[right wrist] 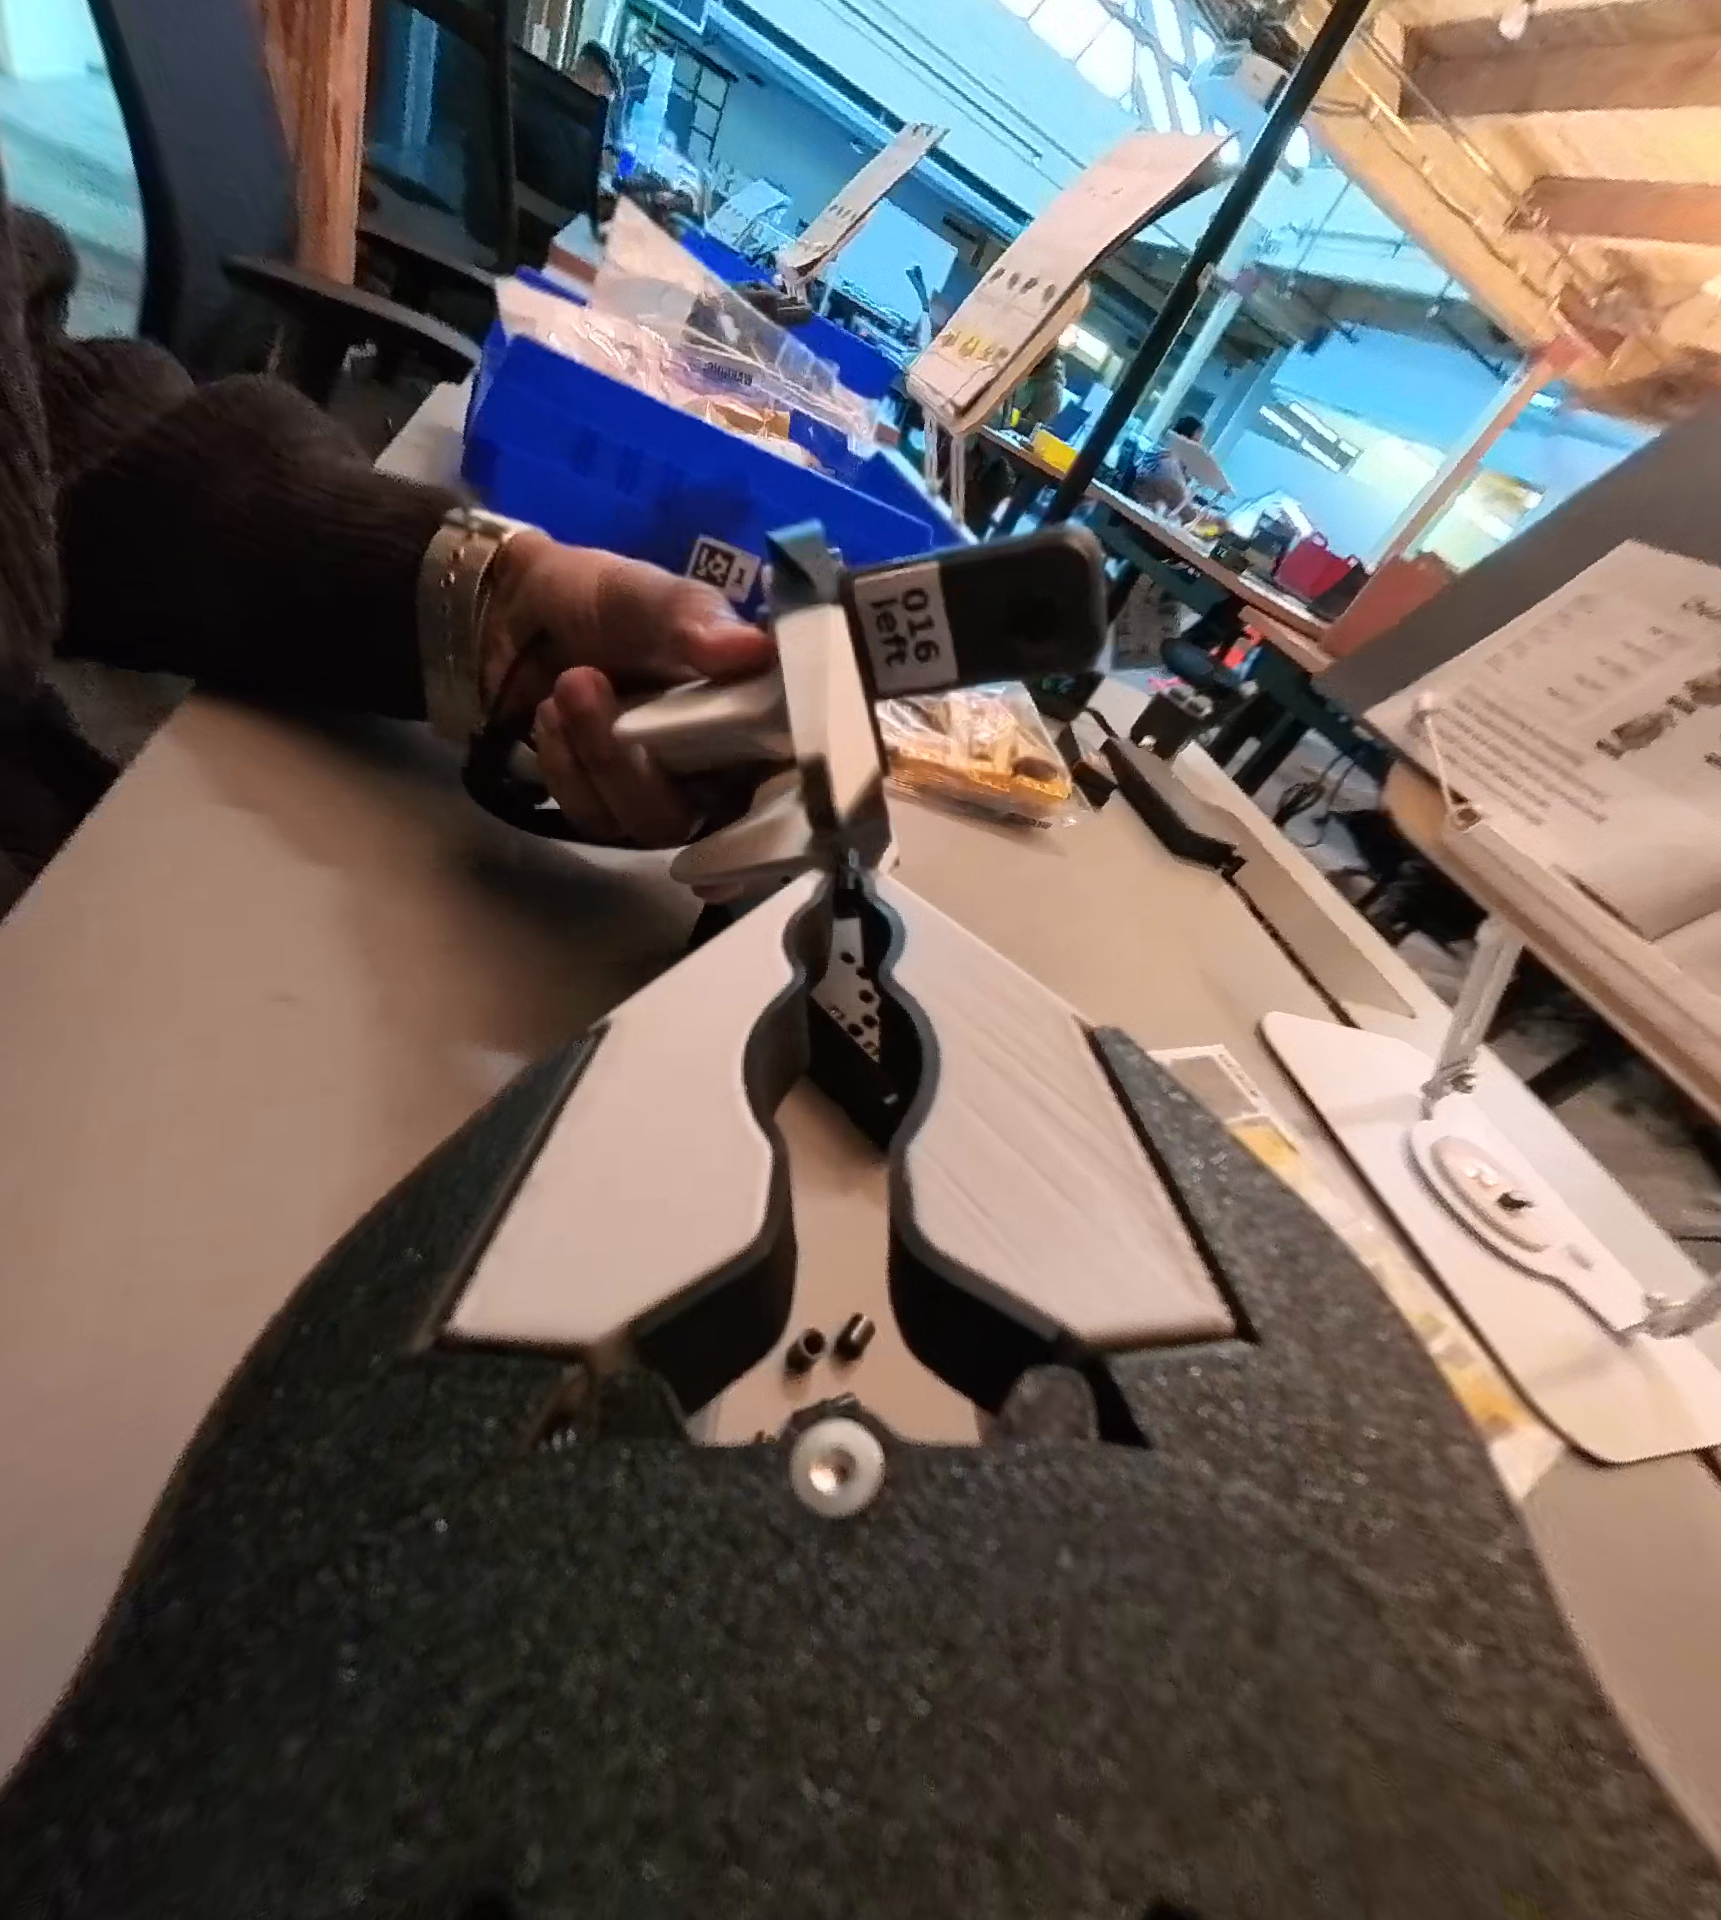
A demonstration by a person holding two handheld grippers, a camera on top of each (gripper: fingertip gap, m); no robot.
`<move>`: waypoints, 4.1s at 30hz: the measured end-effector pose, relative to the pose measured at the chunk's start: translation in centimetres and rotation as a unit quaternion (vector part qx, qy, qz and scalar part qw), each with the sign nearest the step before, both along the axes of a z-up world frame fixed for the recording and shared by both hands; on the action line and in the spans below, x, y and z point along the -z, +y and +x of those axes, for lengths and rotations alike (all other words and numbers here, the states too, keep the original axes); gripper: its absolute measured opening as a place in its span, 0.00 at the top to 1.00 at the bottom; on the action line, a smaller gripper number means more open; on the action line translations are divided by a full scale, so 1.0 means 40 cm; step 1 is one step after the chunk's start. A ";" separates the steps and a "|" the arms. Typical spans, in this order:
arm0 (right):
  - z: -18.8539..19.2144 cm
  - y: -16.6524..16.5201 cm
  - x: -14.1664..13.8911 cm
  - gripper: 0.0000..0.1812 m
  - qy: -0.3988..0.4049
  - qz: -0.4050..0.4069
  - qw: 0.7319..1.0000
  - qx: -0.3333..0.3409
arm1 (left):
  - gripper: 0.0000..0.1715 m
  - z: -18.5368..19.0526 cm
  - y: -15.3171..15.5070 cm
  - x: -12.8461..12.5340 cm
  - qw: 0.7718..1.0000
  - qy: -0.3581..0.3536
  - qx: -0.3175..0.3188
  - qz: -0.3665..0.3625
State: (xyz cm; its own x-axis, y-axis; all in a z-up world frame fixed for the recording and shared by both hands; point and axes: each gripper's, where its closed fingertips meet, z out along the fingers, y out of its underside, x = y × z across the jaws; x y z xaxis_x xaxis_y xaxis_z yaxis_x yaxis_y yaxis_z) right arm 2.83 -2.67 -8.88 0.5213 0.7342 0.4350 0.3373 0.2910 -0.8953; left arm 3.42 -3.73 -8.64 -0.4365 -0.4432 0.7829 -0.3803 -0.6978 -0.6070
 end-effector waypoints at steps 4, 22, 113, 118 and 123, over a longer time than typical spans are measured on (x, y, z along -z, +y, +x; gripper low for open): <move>0.045 0.032 -0.028 0.98 0.055 -0.041 0.997 0.027 | 0.89 -0.005 0.049 -0.029 0.993 -0.035 -0.081 0.072; 0.121 0.111 0.044 0.97 0.019 -0.089 0.986 0.143 | 0.67 -0.021 0.277 0.147 0.772 0.213 -0.337 0.495; 0.141 0.122 0.054 0.97 0.017 -0.091 0.982 0.163 | 0.64 -0.029 0.253 0.215 0.777 0.254 -0.266 0.511; 0.140 0.121 0.054 0.97 0.017 -0.092 0.982 0.163 | 0.63 -0.031 0.264 0.219 0.780 0.260 -0.278 0.497; 0.139 0.121 0.057 0.97 0.015 -0.093 0.982 0.163 | 0.64 -0.028 0.249 0.219 0.804 0.256 -0.264 0.468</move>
